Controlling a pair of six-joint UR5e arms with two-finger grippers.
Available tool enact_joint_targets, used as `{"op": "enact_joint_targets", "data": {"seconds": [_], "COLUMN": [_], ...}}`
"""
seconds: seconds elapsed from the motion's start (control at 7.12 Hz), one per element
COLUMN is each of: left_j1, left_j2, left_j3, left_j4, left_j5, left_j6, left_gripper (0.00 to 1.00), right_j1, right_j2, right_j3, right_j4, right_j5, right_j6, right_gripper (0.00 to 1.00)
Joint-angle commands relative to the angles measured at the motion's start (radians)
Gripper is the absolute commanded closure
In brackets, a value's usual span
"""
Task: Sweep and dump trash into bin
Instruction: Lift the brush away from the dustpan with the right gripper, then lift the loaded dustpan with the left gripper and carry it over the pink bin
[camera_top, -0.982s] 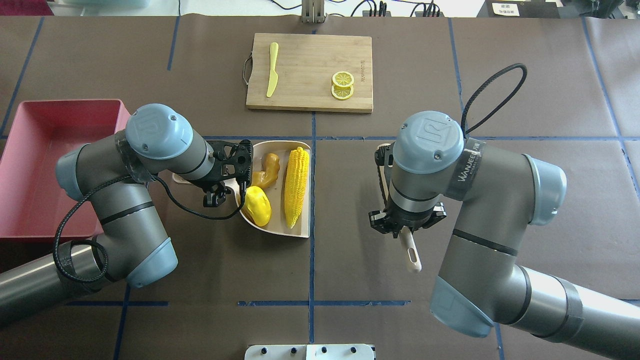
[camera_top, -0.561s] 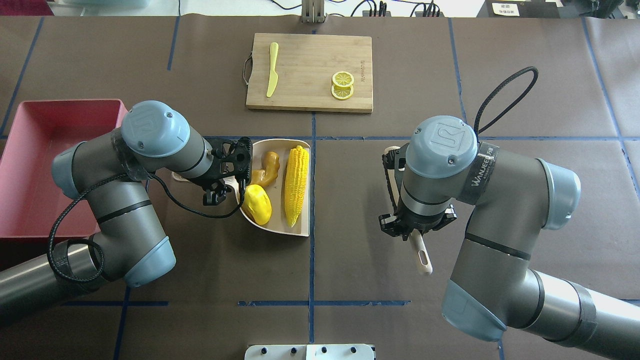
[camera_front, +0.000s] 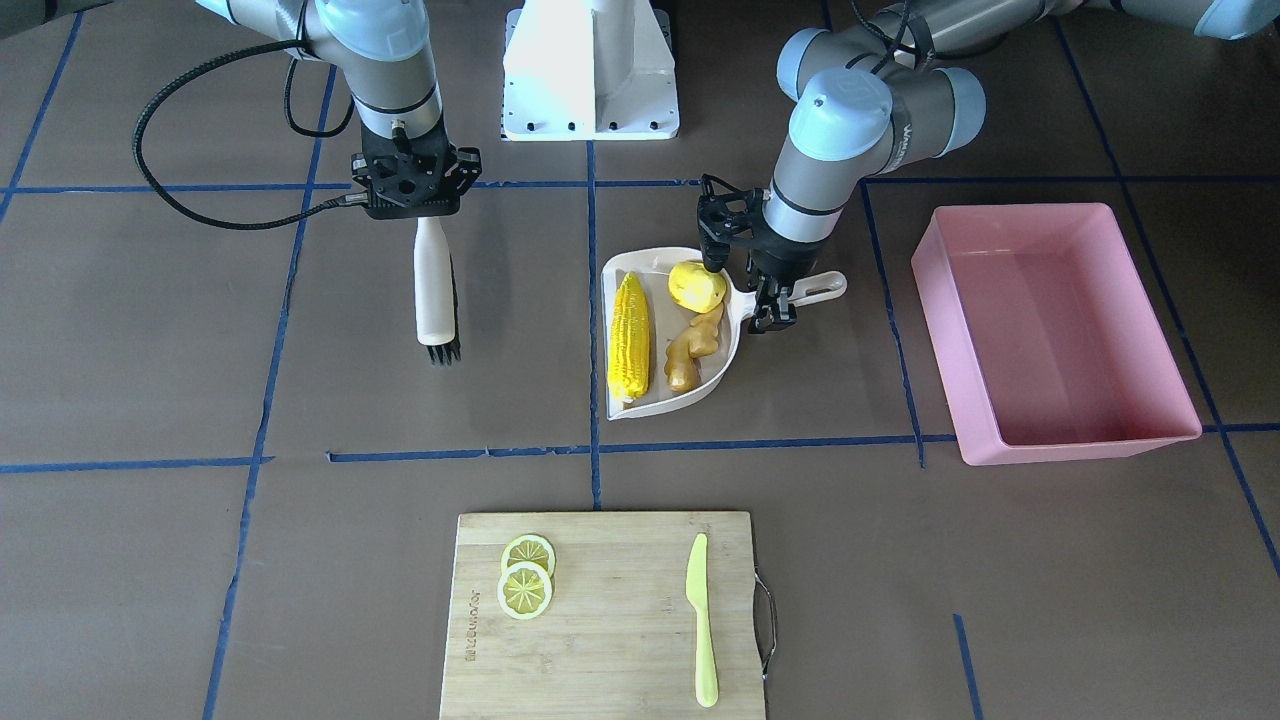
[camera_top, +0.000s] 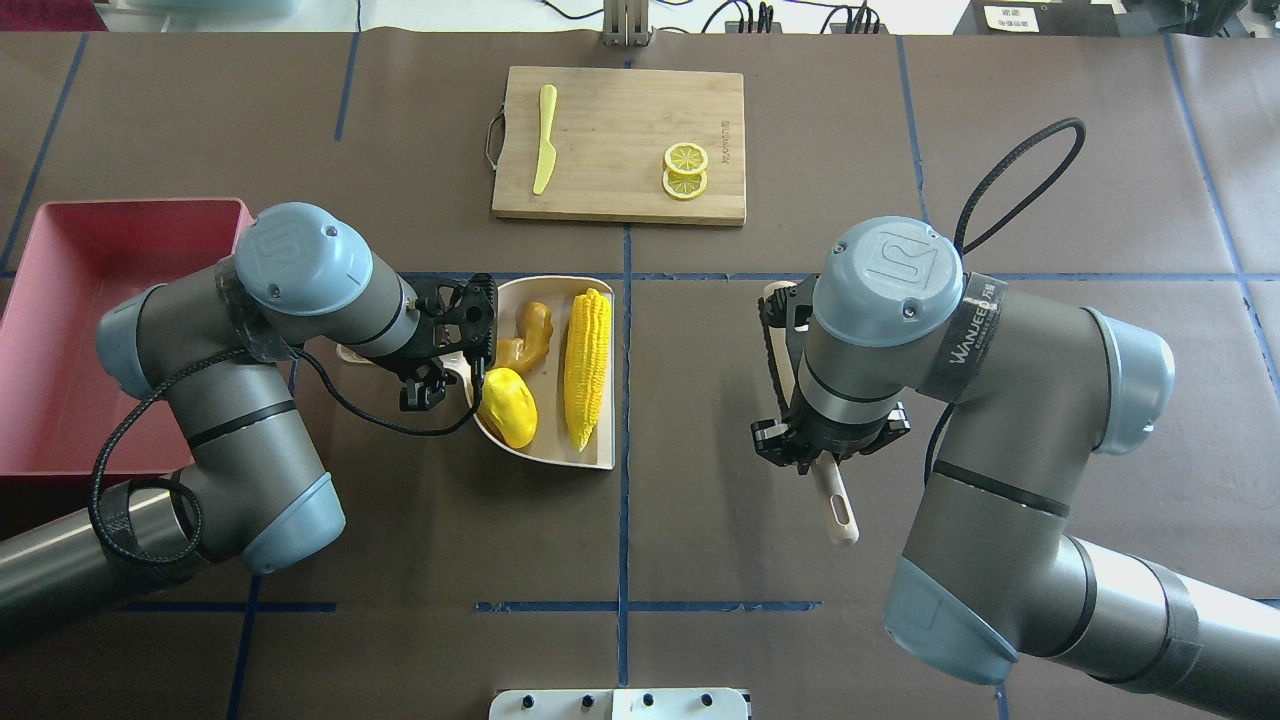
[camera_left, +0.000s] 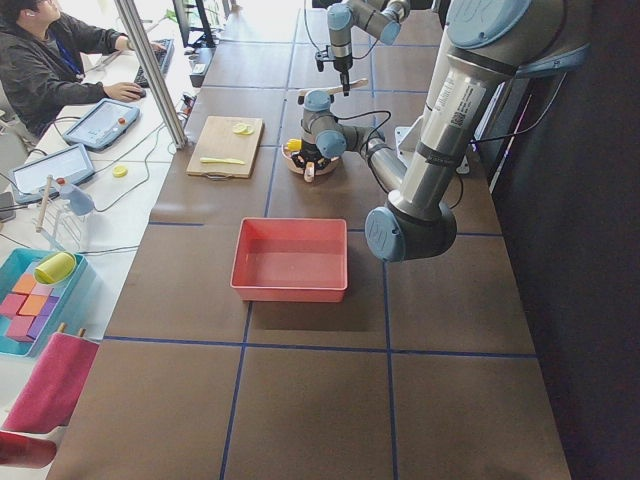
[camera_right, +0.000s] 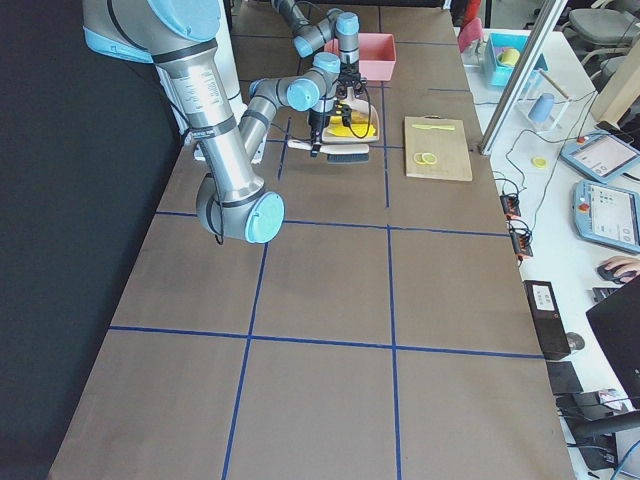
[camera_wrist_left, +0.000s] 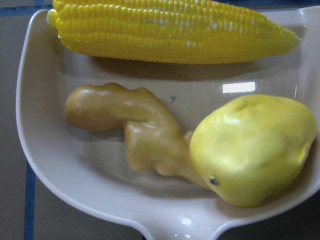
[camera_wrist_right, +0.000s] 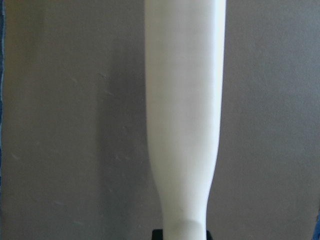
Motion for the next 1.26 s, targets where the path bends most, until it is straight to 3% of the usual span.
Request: {"op": "enact_joint_targets", "data": {"seconds": [0.0,0.42,0.7,1.12], "left_j1": [-0.001,-0.023,-0.093,-0.158], "left_j2": [0.006,0.006,0.044,0.072], "left_j3": [0.005,-0.006,-0.012,-0.036], "left_j4": [0.0,-0.003,-0.053,-0.118], "left_j5": [-0.001,-0.009,-0.155,-0.257], "left_j6": [0.0,-0.006,-0.004,-0.051], "left_gripper": [1.0,1.0,1.0,1.0], "right_j1": [0.001,-0.002,-0.01,-0.013], "right_j2": [0.007,0.022,0.019,0.019], "right_j3": [0.007,0.008,0.008,0.005], "right_j4": [-0.037,-0.088,-0.089,-0.083], "right_j5": [-0.001,0.0,0.0,-0.001], "right_j6": [0.008,0.008,0.008,0.006], "right_gripper": [1.0,1.0,1.0,1.0]}}
